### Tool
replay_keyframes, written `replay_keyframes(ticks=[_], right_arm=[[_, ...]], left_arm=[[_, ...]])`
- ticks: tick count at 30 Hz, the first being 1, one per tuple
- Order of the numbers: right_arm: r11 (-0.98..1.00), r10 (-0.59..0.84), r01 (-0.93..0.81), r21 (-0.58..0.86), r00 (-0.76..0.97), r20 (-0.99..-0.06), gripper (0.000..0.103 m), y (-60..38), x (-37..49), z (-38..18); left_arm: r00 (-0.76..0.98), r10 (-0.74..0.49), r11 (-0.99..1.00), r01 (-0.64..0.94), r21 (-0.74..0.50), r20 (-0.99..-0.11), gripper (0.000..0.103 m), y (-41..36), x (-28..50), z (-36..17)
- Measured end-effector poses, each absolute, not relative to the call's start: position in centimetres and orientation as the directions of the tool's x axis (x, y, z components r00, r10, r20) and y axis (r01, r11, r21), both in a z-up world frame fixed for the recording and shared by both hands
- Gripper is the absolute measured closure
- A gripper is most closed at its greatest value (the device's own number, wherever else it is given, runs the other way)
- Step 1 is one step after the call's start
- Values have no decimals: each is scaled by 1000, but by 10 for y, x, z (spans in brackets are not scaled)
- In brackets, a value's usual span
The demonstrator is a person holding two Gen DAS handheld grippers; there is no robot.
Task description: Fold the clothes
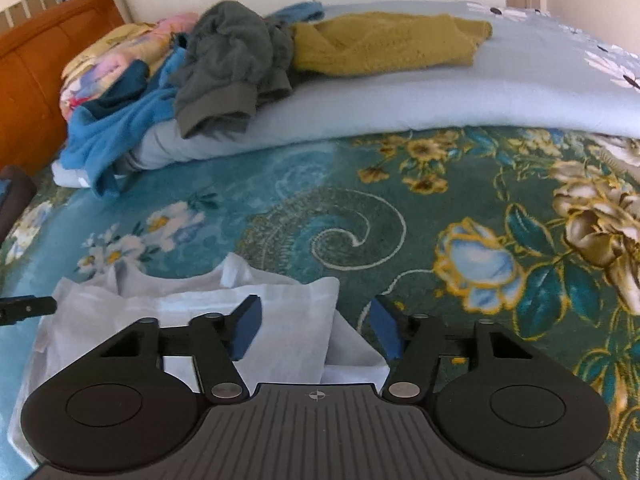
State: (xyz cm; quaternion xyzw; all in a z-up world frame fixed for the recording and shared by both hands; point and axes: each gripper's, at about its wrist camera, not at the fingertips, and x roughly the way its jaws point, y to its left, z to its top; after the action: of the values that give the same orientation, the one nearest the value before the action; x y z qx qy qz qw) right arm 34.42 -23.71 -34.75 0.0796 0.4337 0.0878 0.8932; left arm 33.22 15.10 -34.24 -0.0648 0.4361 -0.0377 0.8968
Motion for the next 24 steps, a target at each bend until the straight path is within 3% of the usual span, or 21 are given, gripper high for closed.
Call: replay_keyframes(ticks=[2, 11, 13, 15, 17, 19, 24], right_arm=[[968, 237, -74, 241, 587, -774, 60, -239, 351, -355], [952, 275, -46, 303, 561, -780, 78, -242, 364, -366], [943, 297, -42, 331, 559, -774, 80, -243, 365, -366], [936, 310, -34, 351, 554, -773, 88, -244, 366, -367], [933, 311, -22, 359, 550, -775, 97, -245, 367, -368], [923, 328, -10, 384, 541, -775, 99, -247, 368, -369], [923, 337, -29, 384, 543, -769, 102, -244, 367, -363]], left_arm=[[599, -140, 985, 5, -172, -788, 45, 154, 338, -346], [589, -159, 980, -5, -200, -792, 77, 159, 350, -355], [592, -175, 975, -9, -224, -787, 79, 161, 352, -355], [593, -182, 972, -10, -233, -784, 80, 163, 352, -355], [594, -182, 972, -10, -233, -784, 91, 163, 352, -355], [600, -183, 970, -20, -243, -779, 102, 164, 351, -354], [636, -177, 974, 6, -225, -751, 103, 159, 347, -347]])
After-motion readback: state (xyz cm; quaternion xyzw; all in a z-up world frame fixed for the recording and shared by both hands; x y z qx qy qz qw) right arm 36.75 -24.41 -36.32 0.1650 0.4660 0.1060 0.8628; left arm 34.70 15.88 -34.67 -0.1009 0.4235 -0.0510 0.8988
